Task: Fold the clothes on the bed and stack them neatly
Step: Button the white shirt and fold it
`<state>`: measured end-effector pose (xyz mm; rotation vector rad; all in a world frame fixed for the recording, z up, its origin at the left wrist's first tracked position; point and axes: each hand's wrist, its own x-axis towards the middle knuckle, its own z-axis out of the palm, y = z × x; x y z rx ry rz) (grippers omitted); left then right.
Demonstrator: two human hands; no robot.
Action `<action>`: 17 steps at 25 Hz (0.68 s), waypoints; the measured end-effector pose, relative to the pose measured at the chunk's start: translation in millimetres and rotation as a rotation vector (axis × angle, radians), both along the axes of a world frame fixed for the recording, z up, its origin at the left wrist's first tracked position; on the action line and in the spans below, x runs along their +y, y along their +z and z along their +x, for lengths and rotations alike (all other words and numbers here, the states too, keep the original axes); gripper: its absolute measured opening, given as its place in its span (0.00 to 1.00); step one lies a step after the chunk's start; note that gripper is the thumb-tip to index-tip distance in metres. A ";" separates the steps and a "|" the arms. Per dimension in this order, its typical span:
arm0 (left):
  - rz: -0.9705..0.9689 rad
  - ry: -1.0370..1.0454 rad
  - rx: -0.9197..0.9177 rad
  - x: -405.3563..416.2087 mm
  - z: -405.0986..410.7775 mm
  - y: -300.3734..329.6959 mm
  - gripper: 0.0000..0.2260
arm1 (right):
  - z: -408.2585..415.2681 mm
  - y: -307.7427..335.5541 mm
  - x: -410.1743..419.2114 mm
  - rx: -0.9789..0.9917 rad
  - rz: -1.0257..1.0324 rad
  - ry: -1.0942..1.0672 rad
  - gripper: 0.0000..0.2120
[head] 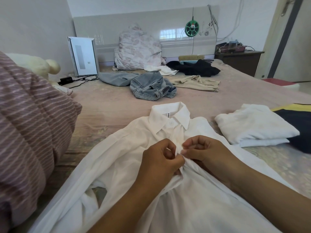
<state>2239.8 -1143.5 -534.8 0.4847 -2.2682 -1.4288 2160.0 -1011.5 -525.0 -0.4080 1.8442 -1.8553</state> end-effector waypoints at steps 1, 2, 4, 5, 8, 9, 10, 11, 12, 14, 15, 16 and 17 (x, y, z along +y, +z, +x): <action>-0.006 -0.002 0.003 0.4 0.2 -0.4 0.07 | -0.1 0.6 0.4 -0.005 -0.001 0.003 0.07; -0.019 -0.003 0.006 0.5 0.6 -0.7 0.07 | -0.1 1.4 1.1 -0.008 0.002 0.005 0.07; -0.049 -0.014 0.013 -1.4 0.7 -0.8 0.07 | -0.1 1.8 2.1 -0.021 0.010 0.014 0.09; -0.034 -0.028 0.013 -2.9 0.4 -0.6 0.07 | 0.0 1.3 2.5 -0.034 0.011 0.017 0.11; 0.080 -0.050 0.002 -7.4 -0.5 0.0 0.05 | -1.3 0.0 3.1 -0.129 -0.047 0.022 0.12; 0.128 -0.045 -0.005 -8.3 -0.7 0.1 0.03 | -1.9 0.1 3.3 -0.170 -0.086 0.020 0.12; 0.195 -0.040 -0.014 -9.5 -1.1 0.1 0.03 | -2.8 0.8 3.3 -0.185 -0.107 0.016 0.12; 0.279 -0.034 -0.026 -10.4 -2.1 -0.5 0.03 | -4.0 1.6 3.3 -0.165 -0.099 0.006 0.11; 0.371 -0.026 -0.038 -11.0 -3.3 -0.9 0.04 | -5.0 2.6 3.3 -0.112 -0.067 -0.004 0.11; 0.527 0.001 -0.068 -11.6 -5.0 -0.8 0.06 | -5.2 5.8 3.0 0.028 0.025 -0.010 0.10; 0.582 0.009 -0.086 -12.0 -5.2 -0.4 0.07 | -4.4 7.4 2.8 0.071 0.057 0.002 0.09; 0.625 0.009 -0.104 -12.3 -5.0 0.1 0.08 | -3.2 8.6 2.4 0.086 0.068 0.019 0.09; 0.663 0.009 -0.120 -12.7 -4.4 0.6 0.09 | -2.0 8.9 2.1 0.088 0.068 0.036 0.09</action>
